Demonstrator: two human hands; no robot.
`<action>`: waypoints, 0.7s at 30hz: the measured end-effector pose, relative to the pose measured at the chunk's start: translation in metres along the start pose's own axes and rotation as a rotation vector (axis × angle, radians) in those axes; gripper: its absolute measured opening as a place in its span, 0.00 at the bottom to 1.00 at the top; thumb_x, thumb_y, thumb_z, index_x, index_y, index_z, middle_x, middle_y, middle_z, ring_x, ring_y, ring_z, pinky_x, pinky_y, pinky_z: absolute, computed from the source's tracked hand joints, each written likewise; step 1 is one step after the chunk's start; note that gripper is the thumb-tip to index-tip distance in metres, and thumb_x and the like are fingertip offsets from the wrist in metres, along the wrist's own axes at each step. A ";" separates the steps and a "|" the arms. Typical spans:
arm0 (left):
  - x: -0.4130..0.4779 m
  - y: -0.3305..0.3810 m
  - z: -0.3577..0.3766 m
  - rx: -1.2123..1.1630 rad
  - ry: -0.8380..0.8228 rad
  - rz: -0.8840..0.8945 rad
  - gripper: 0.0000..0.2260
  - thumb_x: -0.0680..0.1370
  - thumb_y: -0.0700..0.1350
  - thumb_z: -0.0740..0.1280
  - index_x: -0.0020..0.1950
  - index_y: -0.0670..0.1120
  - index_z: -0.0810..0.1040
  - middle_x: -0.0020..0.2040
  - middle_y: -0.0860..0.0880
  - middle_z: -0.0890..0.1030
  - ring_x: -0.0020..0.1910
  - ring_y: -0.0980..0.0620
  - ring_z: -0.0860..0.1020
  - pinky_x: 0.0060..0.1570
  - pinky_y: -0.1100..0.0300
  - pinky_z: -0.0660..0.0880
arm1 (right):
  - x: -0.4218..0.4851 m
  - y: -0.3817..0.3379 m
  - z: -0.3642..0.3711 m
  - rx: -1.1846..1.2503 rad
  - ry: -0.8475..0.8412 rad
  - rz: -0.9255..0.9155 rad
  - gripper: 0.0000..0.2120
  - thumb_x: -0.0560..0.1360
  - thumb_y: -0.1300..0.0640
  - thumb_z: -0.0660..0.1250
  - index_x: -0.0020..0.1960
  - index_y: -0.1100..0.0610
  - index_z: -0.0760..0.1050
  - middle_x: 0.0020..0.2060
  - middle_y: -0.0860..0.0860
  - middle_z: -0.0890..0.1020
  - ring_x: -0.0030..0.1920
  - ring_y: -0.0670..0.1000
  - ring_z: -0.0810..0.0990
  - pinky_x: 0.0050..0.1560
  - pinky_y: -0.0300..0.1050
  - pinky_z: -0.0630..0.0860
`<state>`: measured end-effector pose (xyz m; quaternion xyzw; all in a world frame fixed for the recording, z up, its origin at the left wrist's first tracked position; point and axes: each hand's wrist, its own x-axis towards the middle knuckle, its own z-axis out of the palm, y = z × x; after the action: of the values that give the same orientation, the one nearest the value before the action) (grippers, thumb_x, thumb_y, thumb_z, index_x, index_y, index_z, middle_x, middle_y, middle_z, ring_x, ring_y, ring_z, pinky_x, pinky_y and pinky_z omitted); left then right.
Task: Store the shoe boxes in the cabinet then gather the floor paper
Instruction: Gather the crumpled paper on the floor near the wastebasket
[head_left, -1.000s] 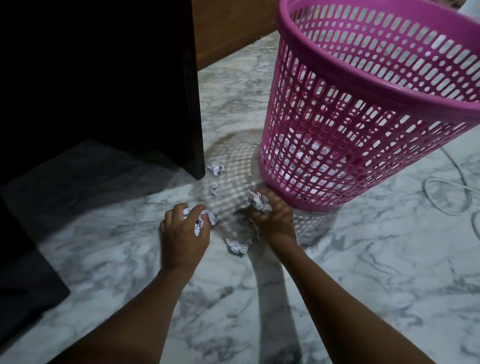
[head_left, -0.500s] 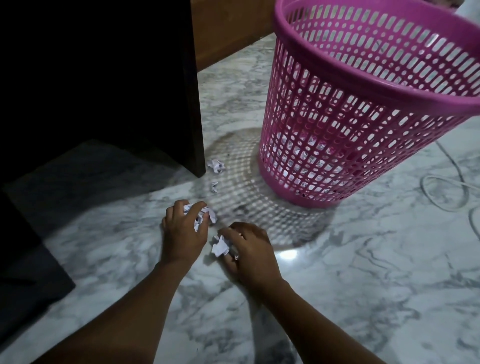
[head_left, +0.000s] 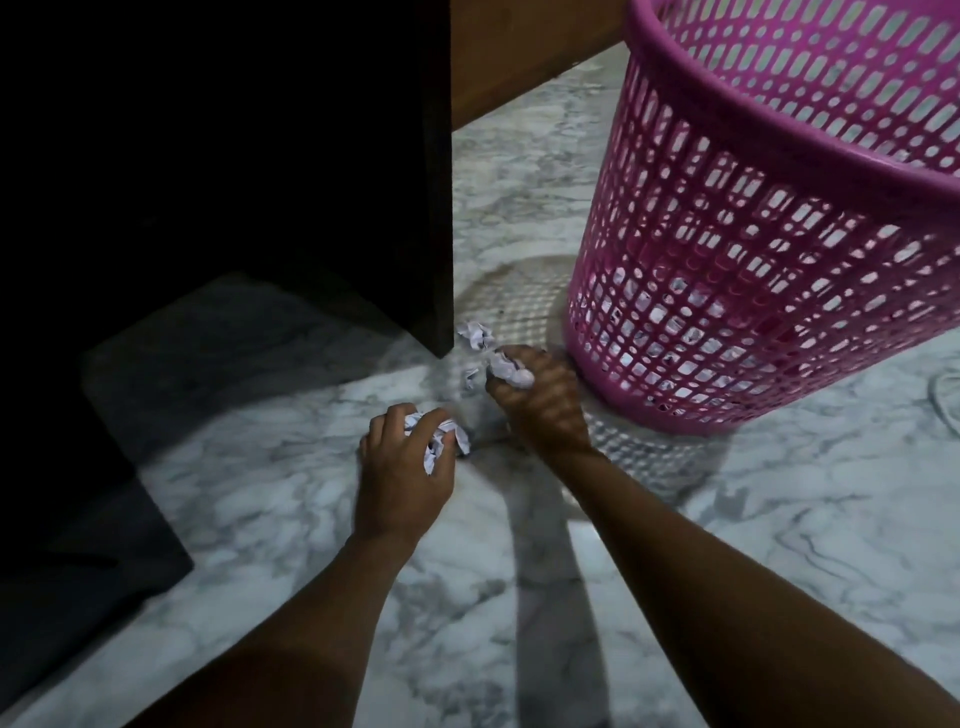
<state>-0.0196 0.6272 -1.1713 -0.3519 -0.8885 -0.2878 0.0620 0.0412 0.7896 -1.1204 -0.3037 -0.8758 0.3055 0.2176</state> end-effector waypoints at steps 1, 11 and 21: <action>0.000 0.000 -0.001 0.003 -0.009 -0.006 0.12 0.73 0.46 0.66 0.55 0.53 0.81 0.53 0.48 0.76 0.51 0.45 0.74 0.51 0.52 0.71 | 0.009 -0.002 0.003 0.021 -0.022 -0.012 0.21 0.74 0.44 0.64 0.55 0.59 0.82 0.49 0.51 0.84 0.48 0.50 0.82 0.54 0.47 0.78; 0.000 0.001 -0.003 0.024 -0.028 -0.006 0.13 0.73 0.48 0.65 0.56 0.51 0.81 0.54 0.48 0.77 0.52 0.45 0.75 0.50 0.52 0.72 | 0.012 0.000 0.034 -0.099 -0.114 -0.143 0.14 0.68 0.60 0.72 0.54 0.61 0.81 0.49 0.58 0.84 0.49 0.59 0.83 0.51 0.41 0.71; 0.001 0.003 -0.006 0.008 -0.027 -0.018 0.13 0.72 0.50 0.62 0.54 0.53 0.80 0.54 0.49 0.77 0.51 0.46 0.75 0.48 0.53 0.73 | 0.050 -0.013 0.016 0.174 0.125 0.056 0.13 0.72 0.61 0.73 0.56 0.59 0.80 0.49 0.55 0.84 0.46 0.51 0.81 0.50 0.43 0.78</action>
<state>-0.0189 0.6265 -1.1643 -0.3477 -0.8936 -0.2797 0.0488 -0.0097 0.8081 -1.1132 -0.3268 -0.8219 0.3666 0.2886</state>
